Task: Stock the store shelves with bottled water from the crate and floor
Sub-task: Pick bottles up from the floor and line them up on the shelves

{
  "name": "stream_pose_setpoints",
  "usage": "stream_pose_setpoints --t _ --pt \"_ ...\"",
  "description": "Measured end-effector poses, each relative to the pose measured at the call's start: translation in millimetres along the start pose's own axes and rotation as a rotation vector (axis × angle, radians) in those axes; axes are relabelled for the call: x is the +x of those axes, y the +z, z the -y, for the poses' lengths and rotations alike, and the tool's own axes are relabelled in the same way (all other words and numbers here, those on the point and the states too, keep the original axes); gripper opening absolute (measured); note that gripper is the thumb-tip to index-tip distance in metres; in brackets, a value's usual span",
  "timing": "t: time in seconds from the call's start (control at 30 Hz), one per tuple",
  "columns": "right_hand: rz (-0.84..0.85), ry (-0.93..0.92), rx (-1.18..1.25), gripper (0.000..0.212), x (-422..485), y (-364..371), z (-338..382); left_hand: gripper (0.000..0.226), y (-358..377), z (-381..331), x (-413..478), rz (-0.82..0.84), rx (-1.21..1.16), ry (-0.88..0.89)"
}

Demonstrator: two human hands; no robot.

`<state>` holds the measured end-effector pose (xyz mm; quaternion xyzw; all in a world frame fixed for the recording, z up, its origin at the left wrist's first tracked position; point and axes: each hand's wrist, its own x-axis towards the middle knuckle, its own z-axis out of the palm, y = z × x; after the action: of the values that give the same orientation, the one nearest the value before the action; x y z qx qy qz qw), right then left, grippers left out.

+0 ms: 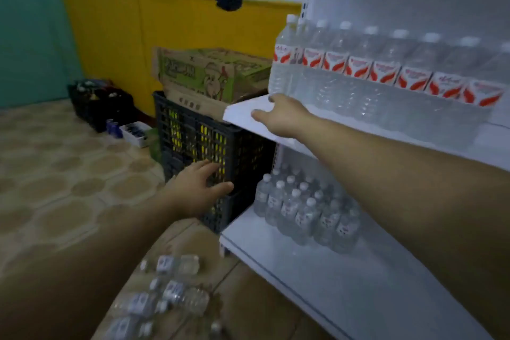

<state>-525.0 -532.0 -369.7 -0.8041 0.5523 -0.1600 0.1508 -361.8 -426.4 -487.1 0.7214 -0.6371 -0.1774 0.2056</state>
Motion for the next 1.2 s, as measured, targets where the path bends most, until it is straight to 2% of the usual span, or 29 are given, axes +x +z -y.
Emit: stream_pose_setpoints --t 0.23,0.4,0.5,0.6,0.7,0.8,0.9,0.97,1.07,1.13,1.2 --pt "0.277 -0.096 0.031 0.075 -119 133 44 0.072 51 109 -197 0.172 -0.153 -0.371" --pt "0.534 -0.088 -0.014 0.074 -181 256 66 0.072 88 180 -299 0.207 -0.205 -0.595" --pt "0.708 -0.107 0.015 0.071 -208 317 75 0.071 110 215 -340 0.223 -0.196 -0.717" --pt "0.835 -0.083 0.035 0.067 -227 370 83 0.073 134 248 -359 0.241 -0.314 -0.863" --pt "0.939 -0.049 0.067 0.054 -236 415 88 0.076 165 282 -361 0.28 -0.353 -0.947" --pt "0.975 0.068 0.153 0.046 -239 460 84 0.078 203 314 -357 0.344 -0.399 -1.037" --pt "1.014 0.178 0.198 0.037 -242 518 74 0.07 245 344 -352 0.408 -0.425 -1.093" --pt "1.05 0.285 0.249 0.048 -246 557 66 0.067 269 359 -350 0.44 -0.42 -1.131" --pt "1.099 0.452 0.285 0.066 -253 611 54 0.078 307 382 -349 0.429 -0.425 -1.147" --pt "1.129 0.581 0.308 0.069 -255 640 46 0.098 335 395 -351 0.402 -0.402 -1.109" --pt "1.15 0.67 0.346 0.064 -255 660 40 0.101 355 398 -349 0.403 -0.317 -1.082"
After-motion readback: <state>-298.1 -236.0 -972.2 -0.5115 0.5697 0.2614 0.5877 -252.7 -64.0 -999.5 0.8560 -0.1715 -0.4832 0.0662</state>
